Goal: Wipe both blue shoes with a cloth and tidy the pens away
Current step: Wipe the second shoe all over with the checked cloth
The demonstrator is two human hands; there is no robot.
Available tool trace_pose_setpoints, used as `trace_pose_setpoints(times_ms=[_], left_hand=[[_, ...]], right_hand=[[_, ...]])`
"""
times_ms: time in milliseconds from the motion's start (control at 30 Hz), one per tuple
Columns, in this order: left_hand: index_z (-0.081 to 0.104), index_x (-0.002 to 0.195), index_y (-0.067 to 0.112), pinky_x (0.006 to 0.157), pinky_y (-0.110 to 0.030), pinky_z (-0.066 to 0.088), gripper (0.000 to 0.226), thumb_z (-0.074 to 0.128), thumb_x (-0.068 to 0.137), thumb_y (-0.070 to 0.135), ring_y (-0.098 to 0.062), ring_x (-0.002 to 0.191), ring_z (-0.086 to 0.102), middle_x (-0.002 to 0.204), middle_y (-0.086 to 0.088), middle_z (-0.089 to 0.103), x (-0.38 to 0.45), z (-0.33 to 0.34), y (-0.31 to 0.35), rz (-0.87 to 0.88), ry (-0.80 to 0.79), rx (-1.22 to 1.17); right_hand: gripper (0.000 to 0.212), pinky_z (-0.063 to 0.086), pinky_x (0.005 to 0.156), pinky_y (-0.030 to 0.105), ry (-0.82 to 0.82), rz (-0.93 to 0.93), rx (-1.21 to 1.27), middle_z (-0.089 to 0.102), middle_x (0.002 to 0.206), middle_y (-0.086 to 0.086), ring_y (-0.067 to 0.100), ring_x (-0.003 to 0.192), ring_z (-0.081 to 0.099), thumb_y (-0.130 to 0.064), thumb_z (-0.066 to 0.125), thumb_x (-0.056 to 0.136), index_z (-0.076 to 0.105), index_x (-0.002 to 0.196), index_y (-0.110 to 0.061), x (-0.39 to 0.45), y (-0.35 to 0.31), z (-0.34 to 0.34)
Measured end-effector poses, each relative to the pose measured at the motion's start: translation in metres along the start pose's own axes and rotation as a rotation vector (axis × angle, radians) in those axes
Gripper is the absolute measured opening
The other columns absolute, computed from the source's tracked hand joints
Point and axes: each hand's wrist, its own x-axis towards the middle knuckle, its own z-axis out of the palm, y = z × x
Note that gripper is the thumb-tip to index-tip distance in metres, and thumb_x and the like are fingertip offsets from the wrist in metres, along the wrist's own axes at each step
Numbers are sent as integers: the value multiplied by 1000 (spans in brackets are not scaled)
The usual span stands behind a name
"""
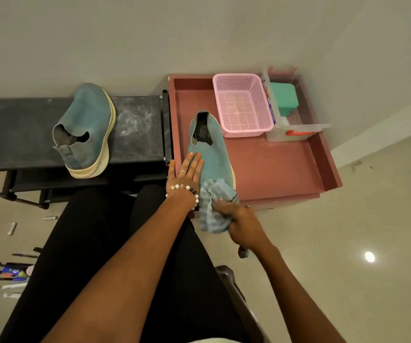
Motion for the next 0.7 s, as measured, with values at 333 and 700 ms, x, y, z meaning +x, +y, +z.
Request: trace_pose_setpoints(times_ms=[333, 700], left_hand=[[19, 151, 14, 114, -58, -6, 74, 47, 86, -8, -28, 148, -9, 161, -1, 3, -3, -29, -18, 77, 150, -272], [-10, 153, 14, 117, -53, -7, 89, 54, 94, 35, -25, 145, -22, 158, -4, -21, 25, -18, -51, 311, 30, 261]], right_hand=[[25, 51, 65, 36, 772, 639, 1284, 60, 74, 12, 26, 67, 58, 15, 41, 76, 59, 79, -3, 22, -43, -63], [59, 34, 102, 46, -89, -147, -555, 55, 133, 13, 29, 128, 48, -26, 29, 71, 65, 117, -18, 22, -22, 31]])
